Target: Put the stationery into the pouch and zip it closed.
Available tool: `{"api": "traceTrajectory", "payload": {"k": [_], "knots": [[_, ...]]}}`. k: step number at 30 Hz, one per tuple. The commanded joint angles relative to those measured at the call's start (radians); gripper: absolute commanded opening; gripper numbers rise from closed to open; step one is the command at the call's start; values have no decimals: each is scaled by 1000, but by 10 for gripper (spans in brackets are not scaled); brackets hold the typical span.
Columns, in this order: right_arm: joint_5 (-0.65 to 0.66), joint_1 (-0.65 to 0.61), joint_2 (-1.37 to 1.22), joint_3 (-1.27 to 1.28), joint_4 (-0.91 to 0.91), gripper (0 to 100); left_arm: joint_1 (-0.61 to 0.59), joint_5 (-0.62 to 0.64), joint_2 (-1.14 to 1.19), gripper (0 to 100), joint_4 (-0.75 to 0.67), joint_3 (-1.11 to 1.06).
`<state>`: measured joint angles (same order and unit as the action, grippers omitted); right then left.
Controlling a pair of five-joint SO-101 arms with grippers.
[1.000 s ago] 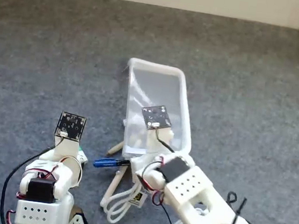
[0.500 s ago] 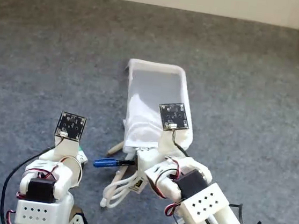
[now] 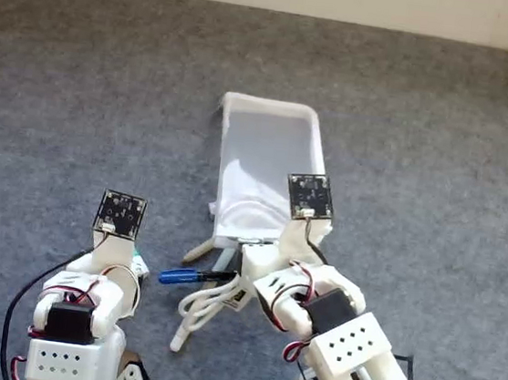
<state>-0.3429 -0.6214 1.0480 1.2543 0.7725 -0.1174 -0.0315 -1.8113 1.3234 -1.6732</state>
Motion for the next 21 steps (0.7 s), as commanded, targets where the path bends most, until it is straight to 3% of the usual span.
{"api": "traceTrajectory", "payload": {"k": [1,15,21], "knots": [[6,19,28,-16,-25,5,-8,9,-8,7,3,-22],[5,19,28,-24,-33,5,-1,9,-12,6,-8,228],[5,16,30,-25,-31,5,137,11,-12,7,-32,331]]}}
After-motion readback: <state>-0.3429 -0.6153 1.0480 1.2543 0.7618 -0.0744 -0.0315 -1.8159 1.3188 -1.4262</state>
